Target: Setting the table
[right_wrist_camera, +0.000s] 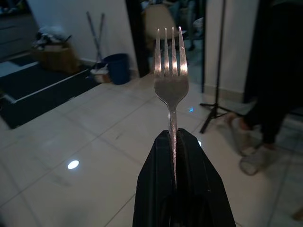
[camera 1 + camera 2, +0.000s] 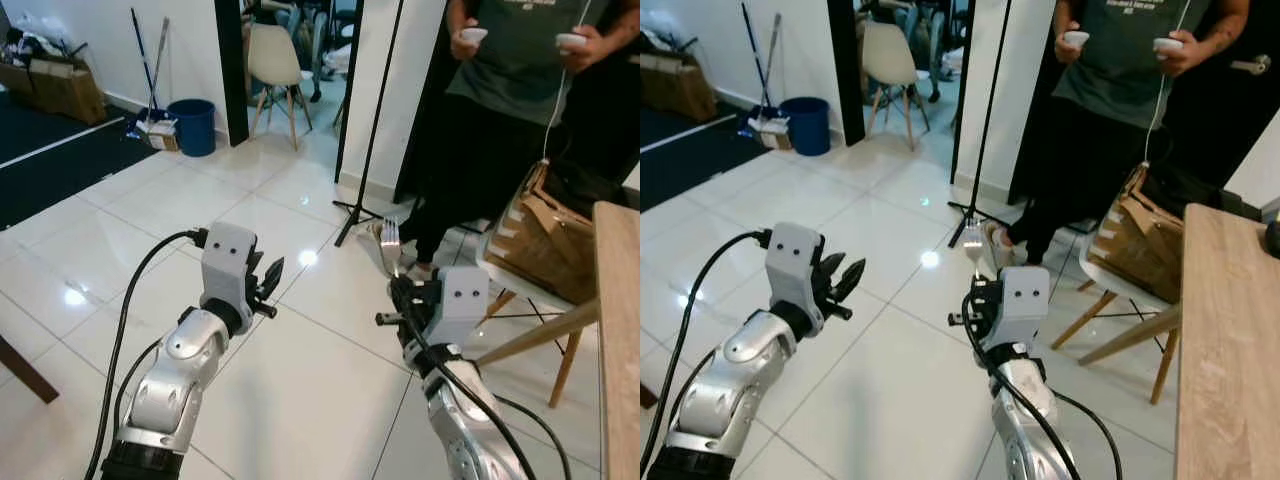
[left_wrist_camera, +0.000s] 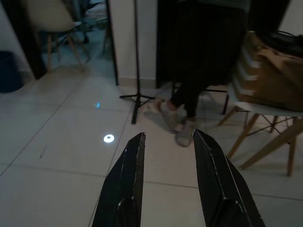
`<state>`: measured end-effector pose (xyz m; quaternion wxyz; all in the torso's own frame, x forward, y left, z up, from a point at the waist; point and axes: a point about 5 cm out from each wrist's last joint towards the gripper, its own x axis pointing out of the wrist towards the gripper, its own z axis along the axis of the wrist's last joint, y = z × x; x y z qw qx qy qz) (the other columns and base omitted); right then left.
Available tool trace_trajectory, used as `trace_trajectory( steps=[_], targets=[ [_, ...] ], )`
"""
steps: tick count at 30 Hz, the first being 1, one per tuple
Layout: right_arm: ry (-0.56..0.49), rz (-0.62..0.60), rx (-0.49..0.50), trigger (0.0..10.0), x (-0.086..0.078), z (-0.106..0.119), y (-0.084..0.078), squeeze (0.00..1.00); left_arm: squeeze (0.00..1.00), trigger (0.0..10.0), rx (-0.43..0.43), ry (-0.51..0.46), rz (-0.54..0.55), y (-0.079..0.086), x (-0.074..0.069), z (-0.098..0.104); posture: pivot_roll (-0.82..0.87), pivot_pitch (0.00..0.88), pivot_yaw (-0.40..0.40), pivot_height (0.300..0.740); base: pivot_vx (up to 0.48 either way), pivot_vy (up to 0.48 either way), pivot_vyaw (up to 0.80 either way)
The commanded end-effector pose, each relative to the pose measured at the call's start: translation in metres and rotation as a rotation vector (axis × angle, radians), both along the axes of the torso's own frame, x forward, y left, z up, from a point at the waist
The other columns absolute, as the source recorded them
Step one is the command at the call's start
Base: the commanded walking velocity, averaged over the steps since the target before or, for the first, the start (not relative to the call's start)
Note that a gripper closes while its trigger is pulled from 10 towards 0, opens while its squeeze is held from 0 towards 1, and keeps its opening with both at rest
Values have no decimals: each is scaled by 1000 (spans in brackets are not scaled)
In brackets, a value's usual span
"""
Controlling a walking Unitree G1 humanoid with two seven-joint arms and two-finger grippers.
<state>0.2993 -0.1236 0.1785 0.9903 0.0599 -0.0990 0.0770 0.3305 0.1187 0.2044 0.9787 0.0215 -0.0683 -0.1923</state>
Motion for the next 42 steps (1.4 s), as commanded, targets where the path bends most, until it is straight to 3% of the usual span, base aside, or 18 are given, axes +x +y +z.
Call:
trace_trajectory(
  steps=[1,8,28,42],
  targets=[
    [9,-12,-6,10000,-1,-3,-3,0,0,10000,9,4,-16,-5,1,-2,37,44,51,740,480,0,0],
    [11,-3,-22,10000,-2,-5,-1,0,0,10000,11,6,-18,-5,1,-4,36,42,56,740,480,0,206],
    [18,-25,-12,10000,-2,-6,-4,0,0,10000,16,9,-30,-6,2,-6,35,47,64,740,480,0,778],
    [13,-53,14,10000,-2,-4,-7,0,0,10000,14,6,-46,-8,3,-4,28,54,76,740,480,0,0]
  ],
)
